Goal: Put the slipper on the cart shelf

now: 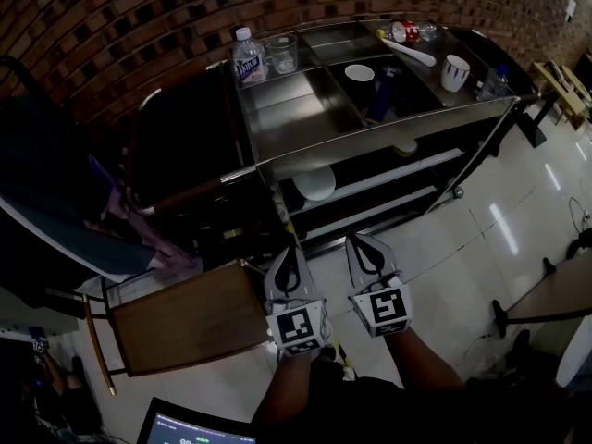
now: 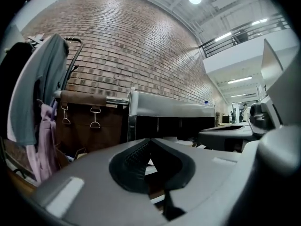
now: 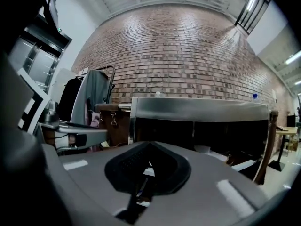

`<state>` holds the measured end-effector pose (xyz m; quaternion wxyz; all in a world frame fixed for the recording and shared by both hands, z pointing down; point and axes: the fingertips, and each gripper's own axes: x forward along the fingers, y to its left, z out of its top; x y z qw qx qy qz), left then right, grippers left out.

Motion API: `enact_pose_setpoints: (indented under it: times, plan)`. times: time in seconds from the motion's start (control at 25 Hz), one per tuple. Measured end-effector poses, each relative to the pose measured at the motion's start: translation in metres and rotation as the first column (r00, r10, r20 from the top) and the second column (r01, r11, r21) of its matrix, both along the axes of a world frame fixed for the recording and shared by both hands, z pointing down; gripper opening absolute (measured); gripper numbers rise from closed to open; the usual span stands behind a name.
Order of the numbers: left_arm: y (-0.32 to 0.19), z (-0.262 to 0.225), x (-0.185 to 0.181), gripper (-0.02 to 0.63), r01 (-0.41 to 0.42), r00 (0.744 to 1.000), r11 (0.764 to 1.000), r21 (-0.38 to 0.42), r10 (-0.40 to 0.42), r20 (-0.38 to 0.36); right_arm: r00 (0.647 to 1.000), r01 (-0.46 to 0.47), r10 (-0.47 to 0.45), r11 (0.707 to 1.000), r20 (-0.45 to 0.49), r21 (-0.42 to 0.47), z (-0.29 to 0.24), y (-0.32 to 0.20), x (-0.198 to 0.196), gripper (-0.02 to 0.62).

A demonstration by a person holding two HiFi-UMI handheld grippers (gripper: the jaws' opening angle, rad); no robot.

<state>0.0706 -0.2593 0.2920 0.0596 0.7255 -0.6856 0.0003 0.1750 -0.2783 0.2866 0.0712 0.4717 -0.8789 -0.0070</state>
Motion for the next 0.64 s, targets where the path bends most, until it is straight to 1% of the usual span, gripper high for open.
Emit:
enact_pose_setpoints:
  times: [0.36, 0.64]
  plan:
    - [0.012, -0.010, 0.015, 0.016, -0.010, 0.999, 1.000, 0.020, 0.009, 0.037, 1.000, -0.026, 0.026, 0.999, -0.011, 0.030, -0.013, 0.005, 0.014, 0.002]
    - [0.021, -0.017, 0.016, 0.017, -0.004, 0.998, 0.999, 0.034, 0.002, 0.055, 1.000, -0.020, 0.020, 0.999, -0.011, 0.034, -0.011, 0.018, 0.018, 0.002]
